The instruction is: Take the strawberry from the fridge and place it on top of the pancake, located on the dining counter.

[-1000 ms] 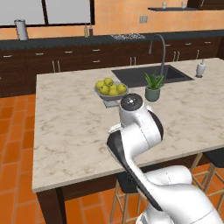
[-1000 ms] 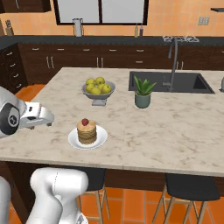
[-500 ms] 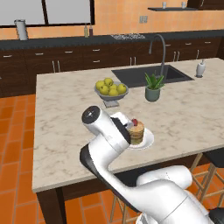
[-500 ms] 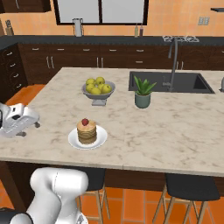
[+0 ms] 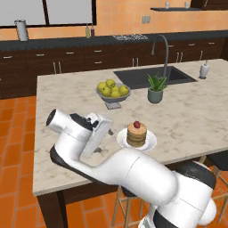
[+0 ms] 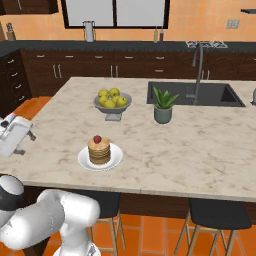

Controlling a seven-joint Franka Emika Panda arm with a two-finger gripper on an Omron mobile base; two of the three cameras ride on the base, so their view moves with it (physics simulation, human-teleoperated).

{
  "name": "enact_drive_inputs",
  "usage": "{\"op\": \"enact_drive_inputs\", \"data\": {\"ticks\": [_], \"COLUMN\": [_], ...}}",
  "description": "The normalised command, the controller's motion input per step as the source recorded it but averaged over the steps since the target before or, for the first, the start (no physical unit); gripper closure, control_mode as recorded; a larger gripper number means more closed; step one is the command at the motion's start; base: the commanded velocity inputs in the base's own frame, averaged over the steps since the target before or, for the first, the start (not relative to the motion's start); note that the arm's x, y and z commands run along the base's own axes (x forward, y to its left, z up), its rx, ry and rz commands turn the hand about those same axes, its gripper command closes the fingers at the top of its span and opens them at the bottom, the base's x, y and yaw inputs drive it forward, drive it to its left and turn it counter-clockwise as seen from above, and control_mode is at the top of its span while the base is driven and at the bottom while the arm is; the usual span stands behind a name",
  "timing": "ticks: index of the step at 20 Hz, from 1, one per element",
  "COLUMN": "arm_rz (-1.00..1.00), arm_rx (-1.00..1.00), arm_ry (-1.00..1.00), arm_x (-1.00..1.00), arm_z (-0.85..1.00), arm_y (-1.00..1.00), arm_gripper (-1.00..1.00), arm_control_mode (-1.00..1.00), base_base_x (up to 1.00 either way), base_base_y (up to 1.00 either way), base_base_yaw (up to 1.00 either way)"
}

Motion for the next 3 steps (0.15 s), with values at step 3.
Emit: {"op": "enact_drive_inputs", "data": {"ticks": [3], "arm_rz": [-0.16], "arm_rx": [-0.27], "arm_ry": [0.0], "arm_x": [0.0], "arm_z": [-0.71], "arm_y": [0.41], "arm_gripper": [-1.0], "arm_control_mode": [-1.0], "base_base_x": [0.0], "base_base_y": [0.0], "base_base_yaw": [0.0]}}
